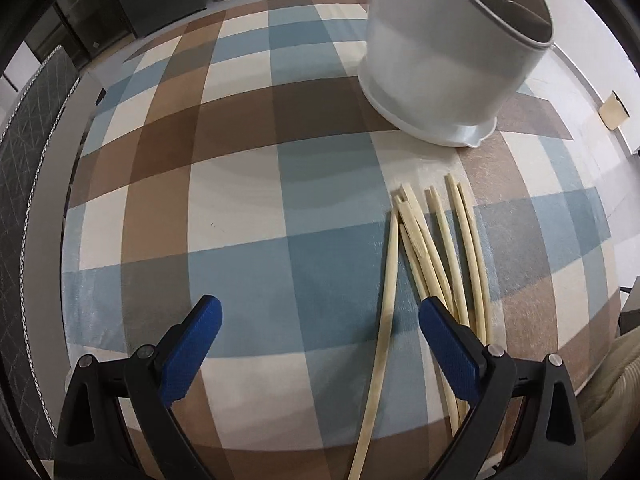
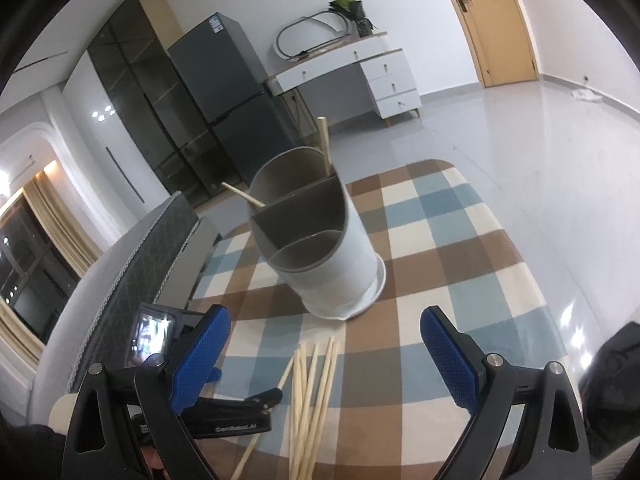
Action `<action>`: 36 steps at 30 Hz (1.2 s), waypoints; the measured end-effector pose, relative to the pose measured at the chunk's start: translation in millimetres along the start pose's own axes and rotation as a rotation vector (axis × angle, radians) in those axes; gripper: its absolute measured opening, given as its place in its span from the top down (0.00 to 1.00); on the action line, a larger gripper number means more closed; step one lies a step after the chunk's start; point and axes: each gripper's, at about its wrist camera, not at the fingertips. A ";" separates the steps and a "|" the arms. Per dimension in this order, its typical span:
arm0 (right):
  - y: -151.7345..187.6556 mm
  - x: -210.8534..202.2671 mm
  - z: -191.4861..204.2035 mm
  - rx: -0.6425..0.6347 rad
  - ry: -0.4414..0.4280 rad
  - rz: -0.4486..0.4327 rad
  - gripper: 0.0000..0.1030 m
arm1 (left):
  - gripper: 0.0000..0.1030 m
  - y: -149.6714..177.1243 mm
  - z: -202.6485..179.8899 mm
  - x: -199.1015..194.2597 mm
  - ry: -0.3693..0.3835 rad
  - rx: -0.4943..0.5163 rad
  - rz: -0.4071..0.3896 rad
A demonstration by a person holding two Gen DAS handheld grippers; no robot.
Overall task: Organize utensils
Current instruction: 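Lower the left gripper to the chopstick pile and pinch one chopstick, then pinch another chopstick with the right gripper while the left gripper holds its chopstick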
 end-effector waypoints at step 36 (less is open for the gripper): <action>23.7 74.9 -7.3 0.030 0.095 0.332 0.42 | 1.00 -6.4 47.0 -81.9 0.273 -0.114 -0.203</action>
Point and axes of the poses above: each gripper's, at about its wrist camera, not at the fingertips, and x roughly the way its jaws point, z to its left, y to its underside, and after that the axes turned 2 degrees about z, right-handed
